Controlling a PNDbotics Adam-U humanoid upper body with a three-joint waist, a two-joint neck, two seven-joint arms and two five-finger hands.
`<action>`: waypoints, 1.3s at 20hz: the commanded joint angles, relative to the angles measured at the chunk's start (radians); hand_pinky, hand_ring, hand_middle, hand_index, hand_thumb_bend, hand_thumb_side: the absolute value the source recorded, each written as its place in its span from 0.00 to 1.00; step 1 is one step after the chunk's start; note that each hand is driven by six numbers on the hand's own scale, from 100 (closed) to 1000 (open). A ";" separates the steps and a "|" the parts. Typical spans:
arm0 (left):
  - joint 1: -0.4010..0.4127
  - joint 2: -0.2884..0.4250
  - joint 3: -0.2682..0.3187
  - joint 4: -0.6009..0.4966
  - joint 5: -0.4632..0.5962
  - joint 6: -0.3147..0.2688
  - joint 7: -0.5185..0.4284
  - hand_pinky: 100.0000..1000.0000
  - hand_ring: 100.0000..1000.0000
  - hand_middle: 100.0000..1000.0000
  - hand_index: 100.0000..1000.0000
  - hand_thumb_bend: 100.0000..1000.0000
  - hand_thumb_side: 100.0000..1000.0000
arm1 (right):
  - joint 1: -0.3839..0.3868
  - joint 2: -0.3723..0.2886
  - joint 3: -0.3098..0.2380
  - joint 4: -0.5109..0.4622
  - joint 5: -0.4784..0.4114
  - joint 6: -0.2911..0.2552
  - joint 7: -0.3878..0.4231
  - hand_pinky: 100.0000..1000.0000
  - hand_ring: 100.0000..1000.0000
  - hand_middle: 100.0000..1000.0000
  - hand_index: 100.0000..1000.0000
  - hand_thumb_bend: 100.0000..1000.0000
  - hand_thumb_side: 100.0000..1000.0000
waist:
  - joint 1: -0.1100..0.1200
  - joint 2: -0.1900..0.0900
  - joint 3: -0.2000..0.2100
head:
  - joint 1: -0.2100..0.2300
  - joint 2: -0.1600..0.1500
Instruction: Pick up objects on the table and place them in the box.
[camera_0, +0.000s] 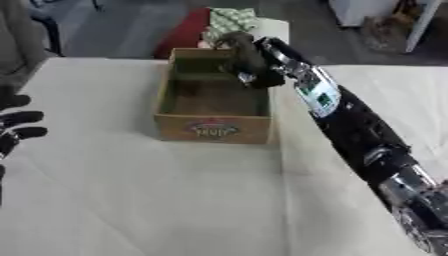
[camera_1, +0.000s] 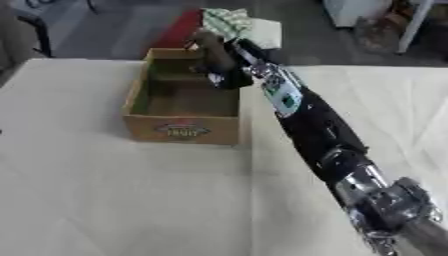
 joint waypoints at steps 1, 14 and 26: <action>-0.014 0.004 -0.002 -0.022 0.002 -0.002 -0.004 0.60 0.63 0.64 0.77 0.20 0.80 | -0.024 -0.005 -0.006 0.004 0.041 -0.003 -0.020 0.46 0.47 0.39 0.51 0.00 0.25 | 0.001 -0.016 0.003 | -0.003 -0.007; -0.016 0.001 -0.007 -0.023 0.001 -0.001 -0.009 0.60 0.62 0.63 0.77 0.20 0.81 | -0.013 0.022 0.009 0.009 0.172 -0.053 0.018 0.66 0.72 0.64 0.78 0.28 0.46 | 0.001 -0.019 -0.001 | -0.001 -0.013; -0.014 0.003 -0.009 -0.026 0.001 0.002 -0.012 0.60 0.62 0.63 0.77 0.19 0.81 | -0.012 0.019 0.026 -0.035 0.217 -0.071 0.102 0.82 0.83 0.77 0.89 0.49 0.58 | 0.004 -0.024 -0.007 | -0.002 -0.020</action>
